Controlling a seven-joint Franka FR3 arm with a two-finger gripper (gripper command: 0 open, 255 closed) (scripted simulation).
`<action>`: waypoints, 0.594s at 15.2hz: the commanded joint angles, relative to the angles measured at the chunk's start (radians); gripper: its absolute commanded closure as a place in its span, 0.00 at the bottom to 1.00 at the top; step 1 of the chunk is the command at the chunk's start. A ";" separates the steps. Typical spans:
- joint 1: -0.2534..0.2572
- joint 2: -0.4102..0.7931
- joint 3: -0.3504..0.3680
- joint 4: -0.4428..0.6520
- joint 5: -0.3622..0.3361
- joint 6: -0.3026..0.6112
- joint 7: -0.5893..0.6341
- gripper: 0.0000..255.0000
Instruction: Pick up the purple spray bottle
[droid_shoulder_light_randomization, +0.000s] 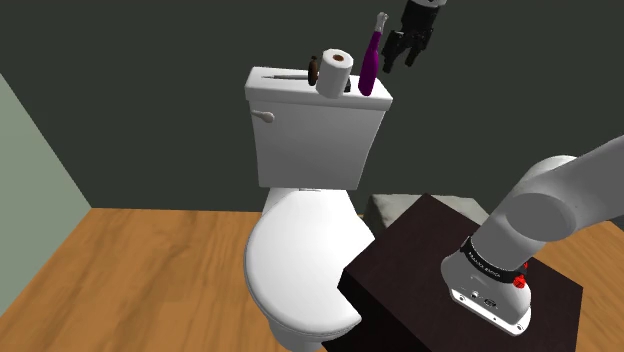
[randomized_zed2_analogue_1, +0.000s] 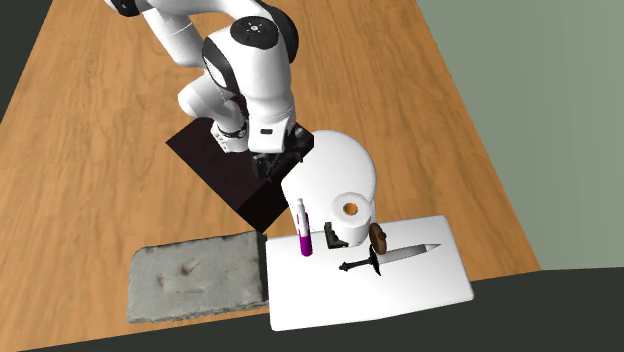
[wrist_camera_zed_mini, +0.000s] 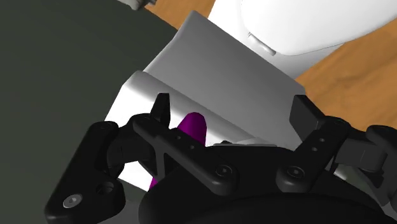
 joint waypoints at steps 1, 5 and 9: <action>-0.013 0.060 -0.004 0.042 -0.005 0.050 0.032 0.00; -0.038 0.174 -0.012 0.129 -0.014 0.135 0.095 0.00; -0.051 0.237 -0.019 0.171 -0.020 0.188 0.131 0.00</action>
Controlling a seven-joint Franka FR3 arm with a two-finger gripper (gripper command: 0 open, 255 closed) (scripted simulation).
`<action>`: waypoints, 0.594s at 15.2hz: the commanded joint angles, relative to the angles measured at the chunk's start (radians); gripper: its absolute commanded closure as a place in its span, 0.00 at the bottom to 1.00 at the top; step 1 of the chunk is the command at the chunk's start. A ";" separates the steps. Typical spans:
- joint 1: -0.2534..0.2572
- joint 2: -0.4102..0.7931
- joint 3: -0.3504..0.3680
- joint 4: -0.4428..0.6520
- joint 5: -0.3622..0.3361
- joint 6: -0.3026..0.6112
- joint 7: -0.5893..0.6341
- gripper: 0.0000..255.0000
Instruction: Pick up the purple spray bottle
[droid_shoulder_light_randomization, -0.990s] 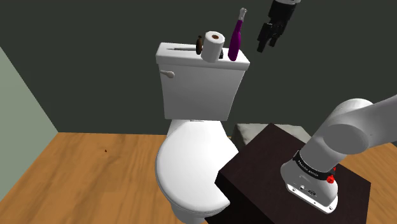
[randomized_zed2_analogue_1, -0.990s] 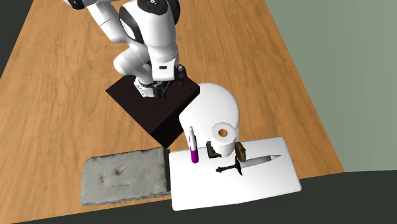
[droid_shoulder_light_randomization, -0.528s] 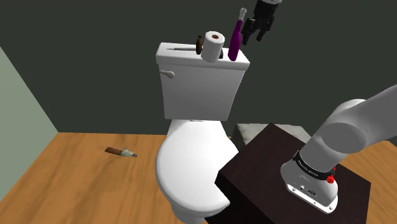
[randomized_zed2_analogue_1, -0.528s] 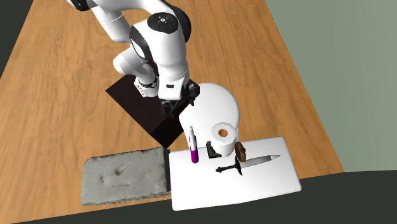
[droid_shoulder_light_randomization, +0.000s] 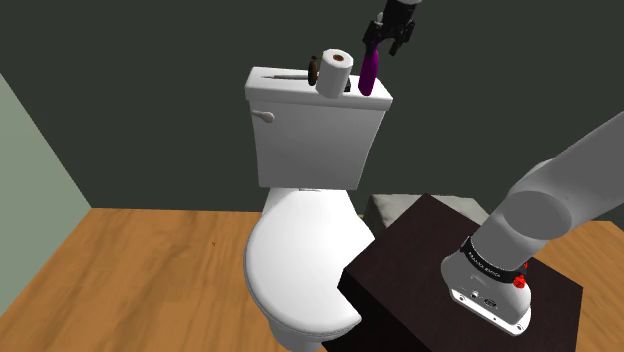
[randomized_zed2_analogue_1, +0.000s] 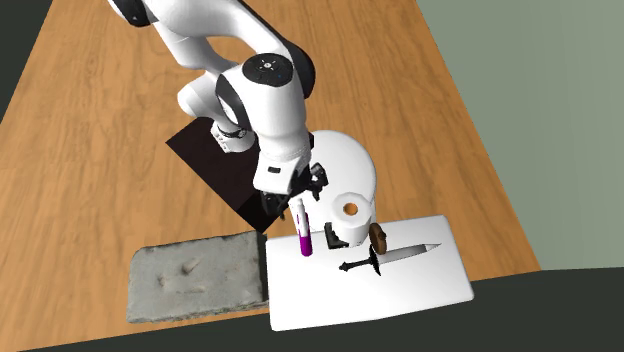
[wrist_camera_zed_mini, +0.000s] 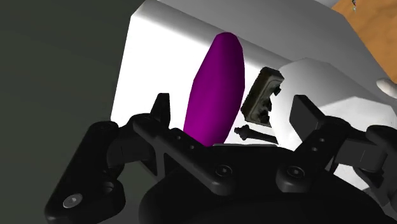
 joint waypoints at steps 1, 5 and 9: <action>-0.002 0.011 -0.001 -0.011 -0.002 0.028 0.009 0.00; -0.004 0.013 -0.002 -0.063 -0.007 0.081 0.016 0.00; -0.005 0.015 -0.004 -0.081 -0.008 0.102 0.017 1.00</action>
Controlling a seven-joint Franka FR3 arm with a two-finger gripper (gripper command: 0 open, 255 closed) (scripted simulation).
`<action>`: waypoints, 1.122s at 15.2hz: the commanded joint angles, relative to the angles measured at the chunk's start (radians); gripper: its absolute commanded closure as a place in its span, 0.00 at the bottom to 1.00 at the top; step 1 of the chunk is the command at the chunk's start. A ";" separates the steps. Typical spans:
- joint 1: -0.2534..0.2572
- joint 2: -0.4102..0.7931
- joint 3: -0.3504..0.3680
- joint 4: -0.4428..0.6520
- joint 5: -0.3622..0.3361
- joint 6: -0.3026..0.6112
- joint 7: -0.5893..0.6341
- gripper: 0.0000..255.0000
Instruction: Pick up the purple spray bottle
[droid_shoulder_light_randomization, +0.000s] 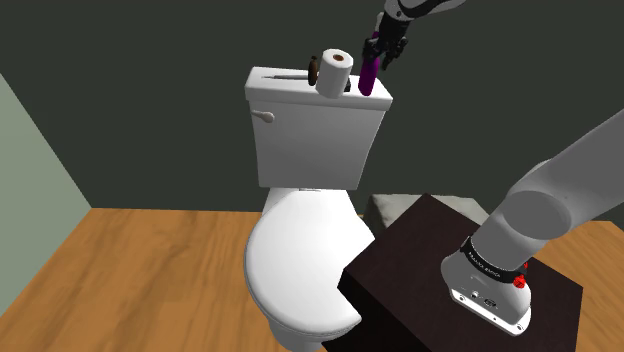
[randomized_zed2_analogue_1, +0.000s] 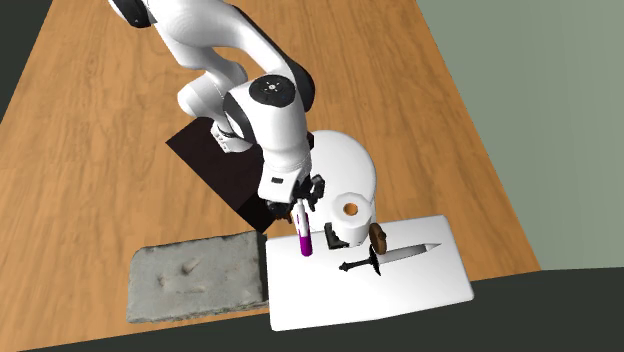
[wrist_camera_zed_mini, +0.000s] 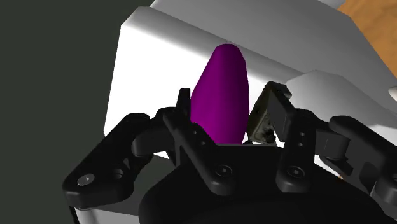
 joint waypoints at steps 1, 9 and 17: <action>0.000 0.000 0.000 -0.002 0.000 0.003 0.000 1.00; 0.000 0.000 0.001 -0.003 0.000 0.003 0.002 1.00; 0.003 -0.004 0.003 0.101 0.008 -0.103 -0.013 1.00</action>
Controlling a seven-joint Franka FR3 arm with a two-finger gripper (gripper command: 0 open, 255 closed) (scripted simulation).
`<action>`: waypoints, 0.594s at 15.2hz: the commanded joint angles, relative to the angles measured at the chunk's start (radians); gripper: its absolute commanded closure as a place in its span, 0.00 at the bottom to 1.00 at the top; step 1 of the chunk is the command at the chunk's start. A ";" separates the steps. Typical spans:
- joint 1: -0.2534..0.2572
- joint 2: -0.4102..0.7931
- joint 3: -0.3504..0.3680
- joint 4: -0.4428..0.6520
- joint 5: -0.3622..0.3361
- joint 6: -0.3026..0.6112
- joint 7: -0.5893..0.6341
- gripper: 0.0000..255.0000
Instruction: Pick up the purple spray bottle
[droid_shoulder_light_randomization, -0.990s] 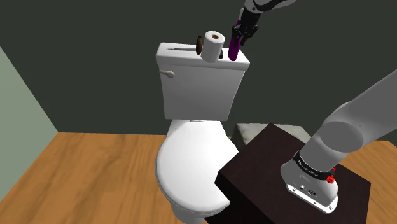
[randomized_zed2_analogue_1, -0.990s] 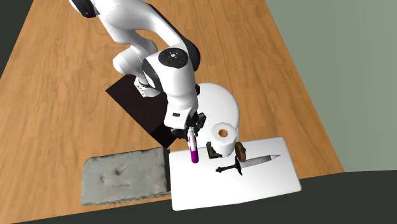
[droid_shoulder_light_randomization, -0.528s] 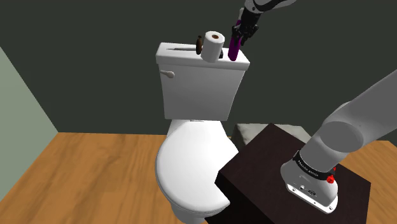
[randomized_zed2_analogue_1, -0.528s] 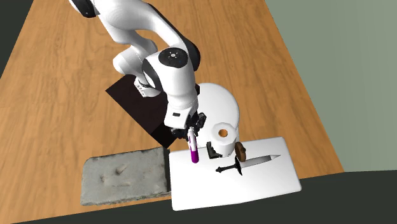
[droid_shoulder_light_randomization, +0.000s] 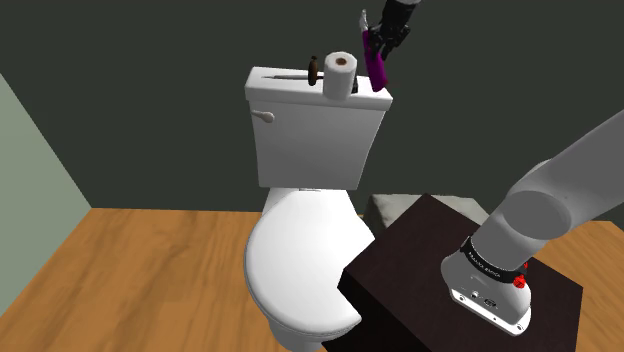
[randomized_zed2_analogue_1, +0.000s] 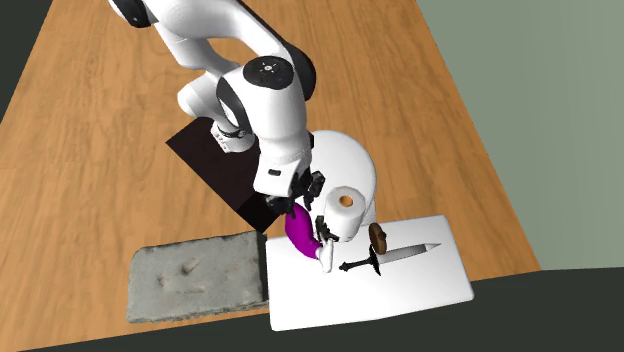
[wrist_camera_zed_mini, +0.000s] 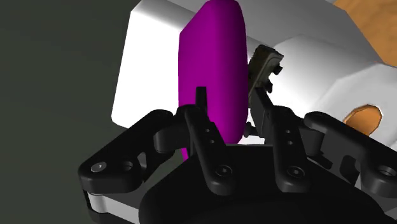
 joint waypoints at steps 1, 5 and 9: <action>0.001 0.000 0.001 0.027 0.002 -0.027 -0.002 1.00; 0.002 0.004 0.002 0.085 0.006 -0.081 -0.009 1.00; 0.002 0.008 0.003 0.118 0.007 -0.110 -0.013 1.00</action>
